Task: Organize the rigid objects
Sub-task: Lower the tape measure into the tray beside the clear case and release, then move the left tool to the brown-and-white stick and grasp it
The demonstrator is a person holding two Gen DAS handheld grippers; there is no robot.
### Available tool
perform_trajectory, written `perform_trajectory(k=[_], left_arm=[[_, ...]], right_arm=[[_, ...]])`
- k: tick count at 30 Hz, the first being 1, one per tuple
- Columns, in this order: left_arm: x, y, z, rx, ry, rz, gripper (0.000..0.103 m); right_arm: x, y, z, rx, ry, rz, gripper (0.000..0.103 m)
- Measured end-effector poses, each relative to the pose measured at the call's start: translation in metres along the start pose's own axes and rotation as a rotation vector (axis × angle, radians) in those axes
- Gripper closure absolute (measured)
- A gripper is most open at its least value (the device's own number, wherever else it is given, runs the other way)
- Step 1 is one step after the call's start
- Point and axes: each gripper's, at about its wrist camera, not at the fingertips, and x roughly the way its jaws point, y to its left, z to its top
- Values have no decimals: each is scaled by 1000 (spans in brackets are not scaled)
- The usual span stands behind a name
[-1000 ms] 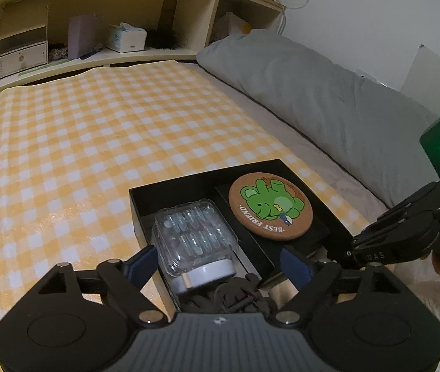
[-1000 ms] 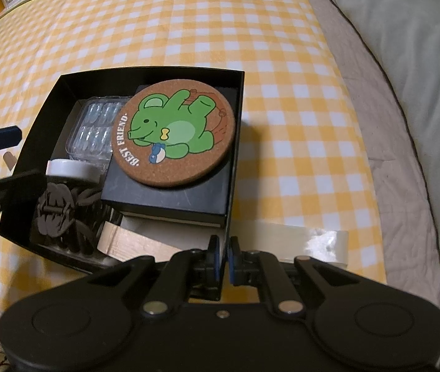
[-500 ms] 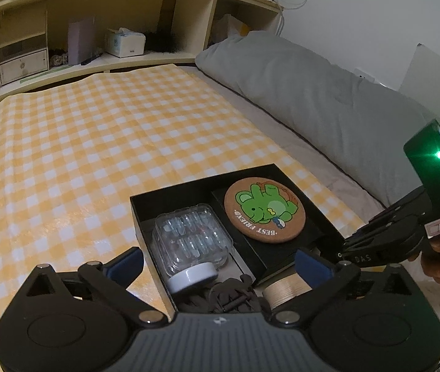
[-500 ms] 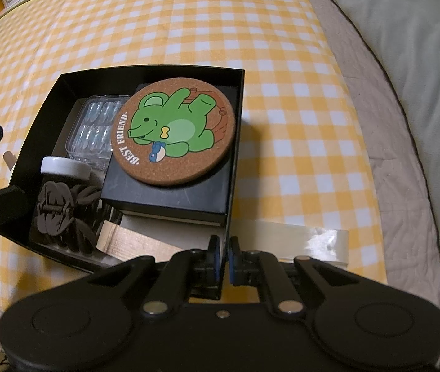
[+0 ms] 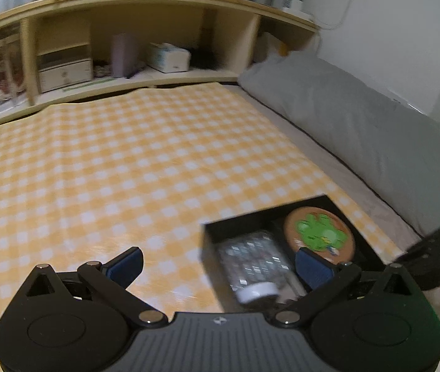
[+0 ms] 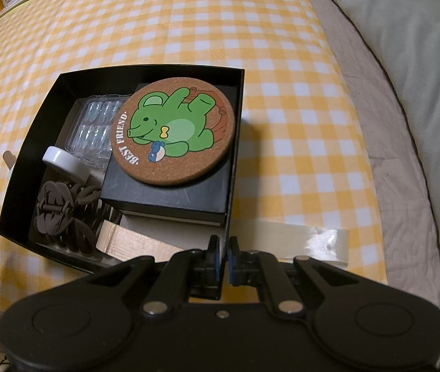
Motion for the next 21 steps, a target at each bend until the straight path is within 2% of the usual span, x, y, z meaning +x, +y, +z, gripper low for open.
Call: perform_trajectory(k=[6,11,17,21], left_arm=[[3,37,-5,-26,8,29,0],[19,59,-24,-28,79,51,0],[44,59,-54,79,214,13,0],[51,53,-67,142,241,2,0]], right_arm=[[0,0,0,0,0,0,97],[0,0,0,0,0,0,97],[0,0,0,0,-1,1,97],[0,0,0,0,-1,0,97]])
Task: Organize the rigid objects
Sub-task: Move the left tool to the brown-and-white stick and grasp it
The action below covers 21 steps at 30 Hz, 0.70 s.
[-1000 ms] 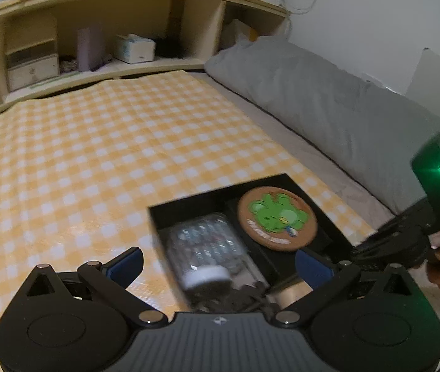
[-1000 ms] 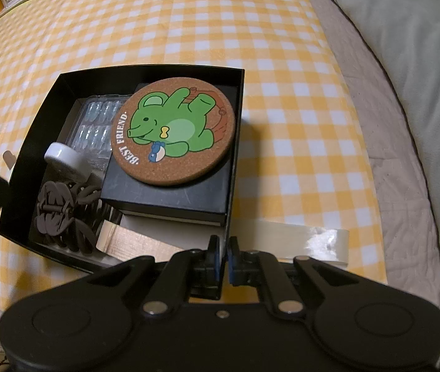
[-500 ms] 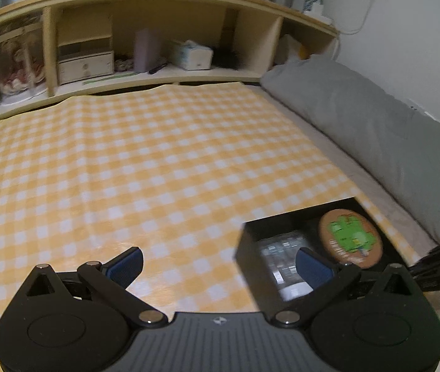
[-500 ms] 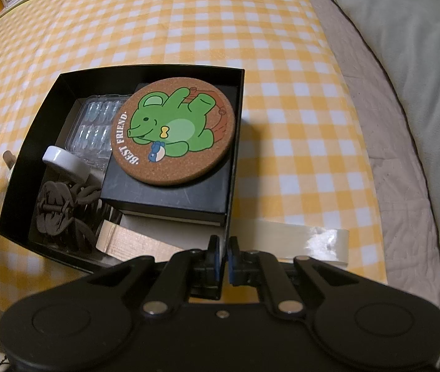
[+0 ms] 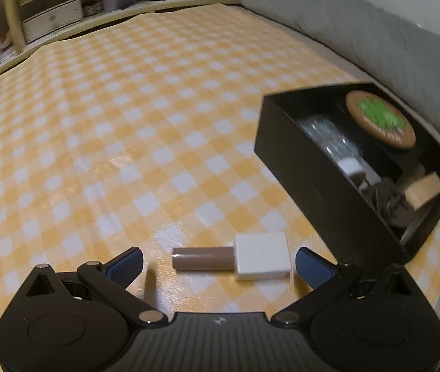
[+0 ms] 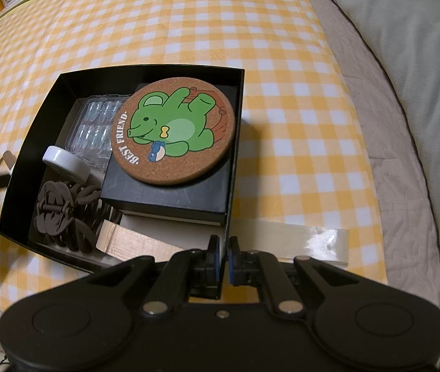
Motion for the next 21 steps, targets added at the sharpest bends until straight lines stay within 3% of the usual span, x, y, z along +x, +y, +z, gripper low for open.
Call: perform_trajectory(k=[8,13,19,21], left_arm=[[7,-7,-6,57,-42,47,0],[6,9,-9,18,-61,82,0],[2,13,-10,57,-133,38,0],[6,10,-7,90,-134,7,7]], right_arm=[[0,0,0,-2,0,0,97],[0,0,0,-2,1,0,97],[1,0,0,-12,6,-5,97],[1,0,0,-14,7,-6,97]])
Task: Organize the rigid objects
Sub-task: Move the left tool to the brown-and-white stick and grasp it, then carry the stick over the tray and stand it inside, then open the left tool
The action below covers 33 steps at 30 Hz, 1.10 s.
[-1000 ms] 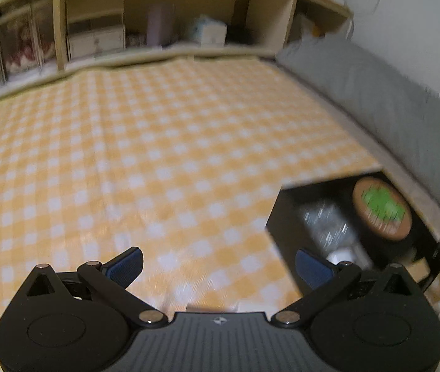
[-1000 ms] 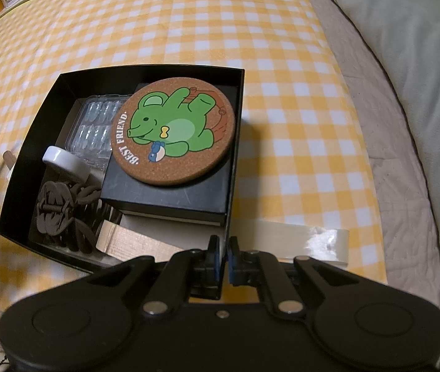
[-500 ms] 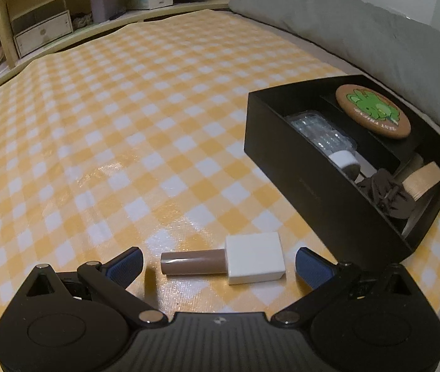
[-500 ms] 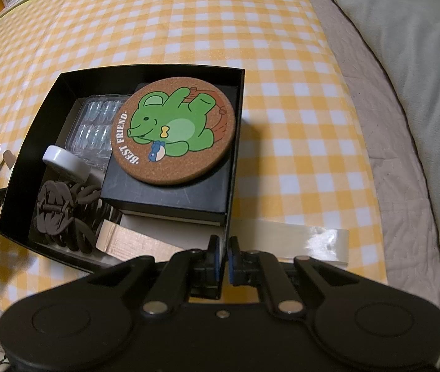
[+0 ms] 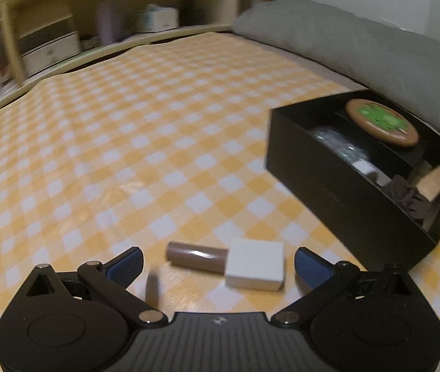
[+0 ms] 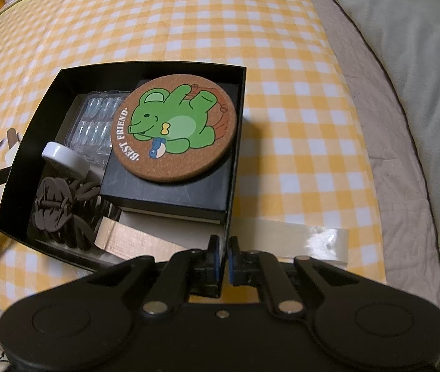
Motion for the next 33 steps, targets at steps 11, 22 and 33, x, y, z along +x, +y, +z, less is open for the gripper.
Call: perform_trajectory(k=[11,22,33], left_arm=[[8,2,-2,11,-7,-15,17],[11,4,-3,8,2,-6,17],[-31,-9,42,-5,-211,-75,18]], right_arm=[[2,1,1,-9,10,-4,97],[2,2,1,-12,14,-4,97],[2,2,1,-12,14,-4,97]])
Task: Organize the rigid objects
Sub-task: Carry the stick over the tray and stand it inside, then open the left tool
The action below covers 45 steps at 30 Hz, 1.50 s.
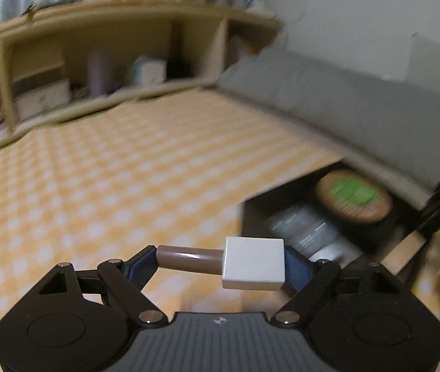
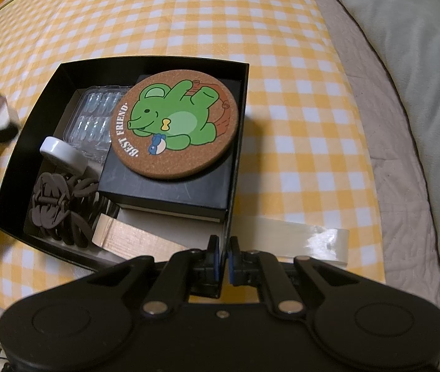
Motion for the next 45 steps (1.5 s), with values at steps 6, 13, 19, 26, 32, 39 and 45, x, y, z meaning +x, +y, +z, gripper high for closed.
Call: perform_trajectory(k=[6,13,19,26,32,39,45], left_arm=[[5,-46,23,170,6,-103,18],[40,-88,31,369,73,-149,18],[62,-98,33,482,127,-167,18],[67,-102,29,476,151,-188,0],[61,-106,22,437,163,-220,0],[49,-108,19,367,159,-223,0],[35,-105,22,278,145,-211,0]], right_arm=[[0,0,0,-1,1,0,97],[0,0,0,-4,-1,3,97],[0,0,1,-10,-4,7,96],[1,-1,1,-4,-5,13,96],[1,-1,1,-1,-5,15,96],[2,0,2,0,-3,14,96],[2,0,1,1,-2,12,96]])
